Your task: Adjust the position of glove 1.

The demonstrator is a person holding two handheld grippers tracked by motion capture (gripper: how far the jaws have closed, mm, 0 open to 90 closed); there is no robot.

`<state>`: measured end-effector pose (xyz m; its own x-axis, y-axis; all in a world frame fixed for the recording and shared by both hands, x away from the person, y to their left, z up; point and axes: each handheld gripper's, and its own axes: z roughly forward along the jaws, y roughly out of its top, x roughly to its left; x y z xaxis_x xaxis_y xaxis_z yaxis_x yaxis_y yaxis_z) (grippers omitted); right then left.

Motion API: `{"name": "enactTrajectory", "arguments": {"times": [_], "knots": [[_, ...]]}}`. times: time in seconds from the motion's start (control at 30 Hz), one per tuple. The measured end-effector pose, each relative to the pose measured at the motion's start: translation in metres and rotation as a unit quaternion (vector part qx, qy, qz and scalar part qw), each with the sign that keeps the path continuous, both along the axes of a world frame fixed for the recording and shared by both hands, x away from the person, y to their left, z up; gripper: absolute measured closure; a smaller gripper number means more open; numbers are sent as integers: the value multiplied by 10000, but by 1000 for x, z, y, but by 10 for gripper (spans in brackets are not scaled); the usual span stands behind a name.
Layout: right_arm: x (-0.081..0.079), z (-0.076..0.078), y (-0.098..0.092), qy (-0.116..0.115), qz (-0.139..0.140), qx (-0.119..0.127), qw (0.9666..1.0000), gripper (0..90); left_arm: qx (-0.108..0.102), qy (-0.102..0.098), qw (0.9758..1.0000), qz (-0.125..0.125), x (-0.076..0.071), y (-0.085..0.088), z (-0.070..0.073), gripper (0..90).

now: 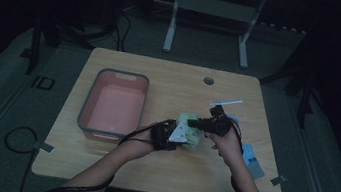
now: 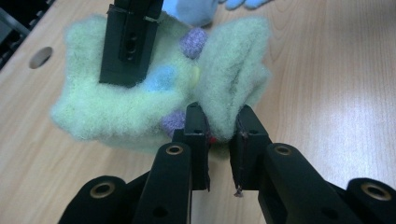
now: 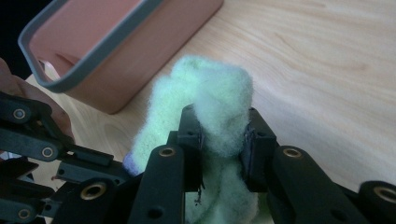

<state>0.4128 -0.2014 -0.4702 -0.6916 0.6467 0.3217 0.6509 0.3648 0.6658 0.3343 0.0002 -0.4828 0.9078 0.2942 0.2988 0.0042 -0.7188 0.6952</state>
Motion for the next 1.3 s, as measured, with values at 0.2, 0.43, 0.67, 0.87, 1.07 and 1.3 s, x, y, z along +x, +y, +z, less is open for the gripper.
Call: {"name": "enactTrajectory", "arguments": {"times": [0.2,0.43,0.67,0.87,1.07,1.3], "knots": [[3,11,13,-57,95,16,9999,735,101,-45,9999,39,0,11,13,791],[7,24,31,-132,198,-25,9997,734,170,-67,9997,141,2,27,28,791],[14,35,50,-201,183,47,9996,734,127,-92,9993,349,7,43,37,791],[18,45,71,-279,270,109,9992,734,168,-164,9986,479,6,63,46,791],[25,52,93,-239,435,212,9985,734,186,-170,9976,642,6,88,53,790],[30,53,128,-213,616,208,9977,734,253,-125,9961,835,6,117,50,790]]}}
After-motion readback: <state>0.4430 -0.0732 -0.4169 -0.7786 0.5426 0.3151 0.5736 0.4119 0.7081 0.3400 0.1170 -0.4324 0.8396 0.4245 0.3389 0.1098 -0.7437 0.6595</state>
